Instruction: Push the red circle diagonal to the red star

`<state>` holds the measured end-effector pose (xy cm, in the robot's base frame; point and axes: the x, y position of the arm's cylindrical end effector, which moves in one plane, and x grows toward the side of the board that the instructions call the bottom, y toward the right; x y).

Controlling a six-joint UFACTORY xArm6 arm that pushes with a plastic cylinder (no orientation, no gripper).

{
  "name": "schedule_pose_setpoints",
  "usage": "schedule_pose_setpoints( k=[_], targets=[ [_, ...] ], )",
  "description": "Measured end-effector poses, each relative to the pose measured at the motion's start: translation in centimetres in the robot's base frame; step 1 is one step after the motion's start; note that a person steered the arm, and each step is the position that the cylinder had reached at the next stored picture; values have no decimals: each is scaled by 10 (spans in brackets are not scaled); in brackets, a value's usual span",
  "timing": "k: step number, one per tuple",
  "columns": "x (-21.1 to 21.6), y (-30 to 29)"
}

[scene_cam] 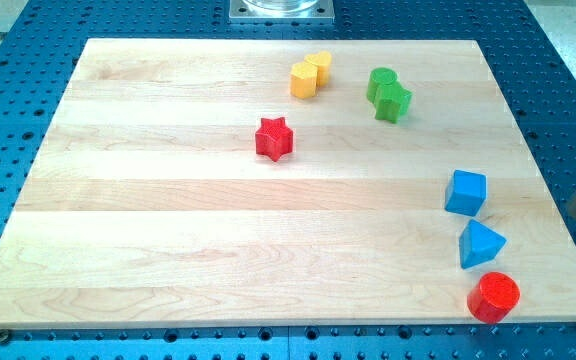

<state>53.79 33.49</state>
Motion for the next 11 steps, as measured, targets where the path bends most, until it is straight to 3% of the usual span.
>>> schedule_pose_setpoints(
  k=[1, 2, 4, 5, 6, 7, 8, 9, 10, 11],
  targets=[
    [76, -36],
    [80, -66],
    [64, -301],
    [47, -337],
    [77, -331],
    [81, -349],
    [75, -441],
    [15, -461],
    [19, -466],
    [60, -534]
  ],
)
